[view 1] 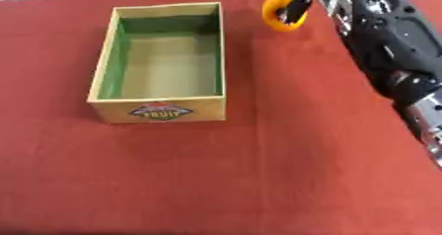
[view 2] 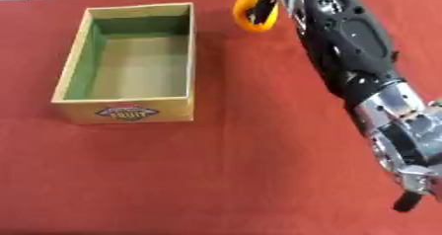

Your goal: Pick up objects on the table and place them in the box.

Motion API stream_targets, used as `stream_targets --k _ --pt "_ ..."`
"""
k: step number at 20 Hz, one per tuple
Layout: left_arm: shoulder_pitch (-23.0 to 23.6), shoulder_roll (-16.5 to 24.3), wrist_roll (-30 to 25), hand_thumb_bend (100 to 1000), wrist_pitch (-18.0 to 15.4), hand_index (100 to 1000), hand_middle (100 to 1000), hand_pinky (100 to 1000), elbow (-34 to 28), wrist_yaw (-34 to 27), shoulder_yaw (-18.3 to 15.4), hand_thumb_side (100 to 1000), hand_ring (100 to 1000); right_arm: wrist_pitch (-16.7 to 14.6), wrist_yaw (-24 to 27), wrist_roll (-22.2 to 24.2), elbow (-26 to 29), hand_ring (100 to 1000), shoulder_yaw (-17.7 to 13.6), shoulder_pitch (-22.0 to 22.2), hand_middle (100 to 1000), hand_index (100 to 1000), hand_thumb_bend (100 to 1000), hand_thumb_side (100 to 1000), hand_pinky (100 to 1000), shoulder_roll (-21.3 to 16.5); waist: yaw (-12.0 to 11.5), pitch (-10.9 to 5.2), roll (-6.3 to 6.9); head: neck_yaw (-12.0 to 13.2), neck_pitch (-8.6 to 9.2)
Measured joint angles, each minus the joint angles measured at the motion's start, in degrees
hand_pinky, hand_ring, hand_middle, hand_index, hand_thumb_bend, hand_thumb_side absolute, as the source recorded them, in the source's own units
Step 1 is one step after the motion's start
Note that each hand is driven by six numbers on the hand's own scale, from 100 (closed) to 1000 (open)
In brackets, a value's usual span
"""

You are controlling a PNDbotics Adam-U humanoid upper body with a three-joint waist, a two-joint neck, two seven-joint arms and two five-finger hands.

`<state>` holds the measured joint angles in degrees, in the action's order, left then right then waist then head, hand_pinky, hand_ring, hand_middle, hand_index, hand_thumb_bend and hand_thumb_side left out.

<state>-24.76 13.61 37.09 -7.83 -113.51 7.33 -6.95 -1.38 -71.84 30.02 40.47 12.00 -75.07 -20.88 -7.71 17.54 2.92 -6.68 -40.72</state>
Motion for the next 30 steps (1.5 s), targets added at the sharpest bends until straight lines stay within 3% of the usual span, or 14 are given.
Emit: stream_targets --k 9,18,30 --pt "0.0 0.0 0.0 107 0.0 725 617 544 0.0 0.0 0.0 860 563 1.6 5.3 -1.2 11.1 667 1.5 -0.7 518 552 100 219 597 -0.6 0.2 -0.53 -0.01 0.0 -0.1" --pt "0.0 0.0 -0.2 108 -0.2 726 617 545 0.0 0.0 0.0 861 564 4.3 13.0 1.4 24.7 665 4.1 -3.4 523 568 100 261 599 -0.7 0.2 -0.85 -0.36 0.0 -0.52" --pt "-0.7 0.0 -0.4 108 -0.4 727 617 545 0.0 0.0 0.3 861 565 5.4 16.3 4.5 28.3 656 8.8 -2.6 520 573 100 278 596 4.6 -1.1 -0.84 -0.41 -1.3 -0.52"
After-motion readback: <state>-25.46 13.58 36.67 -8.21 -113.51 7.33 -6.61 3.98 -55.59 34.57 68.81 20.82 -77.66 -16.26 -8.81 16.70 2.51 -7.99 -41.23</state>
